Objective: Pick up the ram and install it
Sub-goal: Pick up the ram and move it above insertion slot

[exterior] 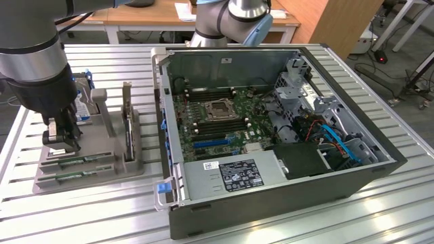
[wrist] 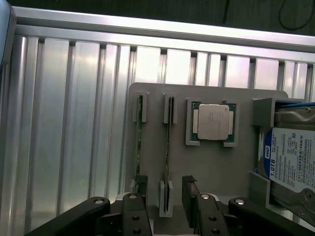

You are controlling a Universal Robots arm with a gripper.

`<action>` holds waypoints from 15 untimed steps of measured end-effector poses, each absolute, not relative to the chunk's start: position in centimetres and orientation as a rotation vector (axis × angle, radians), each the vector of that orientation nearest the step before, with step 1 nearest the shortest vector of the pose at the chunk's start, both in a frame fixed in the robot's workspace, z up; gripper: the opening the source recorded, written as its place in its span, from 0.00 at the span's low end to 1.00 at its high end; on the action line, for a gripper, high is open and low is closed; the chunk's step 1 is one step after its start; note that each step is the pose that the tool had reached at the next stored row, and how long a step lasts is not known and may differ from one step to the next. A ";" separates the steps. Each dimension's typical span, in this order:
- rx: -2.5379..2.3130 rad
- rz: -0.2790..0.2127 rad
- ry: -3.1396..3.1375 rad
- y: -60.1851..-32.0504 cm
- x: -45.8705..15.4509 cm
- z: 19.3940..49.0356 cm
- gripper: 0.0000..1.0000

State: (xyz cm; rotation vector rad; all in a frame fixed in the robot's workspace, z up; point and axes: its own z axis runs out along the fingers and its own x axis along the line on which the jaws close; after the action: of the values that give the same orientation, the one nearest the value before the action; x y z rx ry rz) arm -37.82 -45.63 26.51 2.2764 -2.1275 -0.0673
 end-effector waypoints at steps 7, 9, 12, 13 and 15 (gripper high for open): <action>2.276 -0.067 -2.127 -45.6 -37.8 26.4 0.41; 2.276 -0.067 -2.127 -45.6 -37.8 26.4 0.41; 2.278 -0.067 -2.126 -45.9 -37.9 26.4 0.41; 2.279 -0.067 -2.125 -46.1 -37.9 26.4 0.41; 2.281 -0.068 -2.124 -46.4 -38.0 26.4 0.41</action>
State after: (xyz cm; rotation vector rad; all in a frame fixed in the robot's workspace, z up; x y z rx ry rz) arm -38.02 -46.39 26.43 2.2806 -2.1236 -0.0678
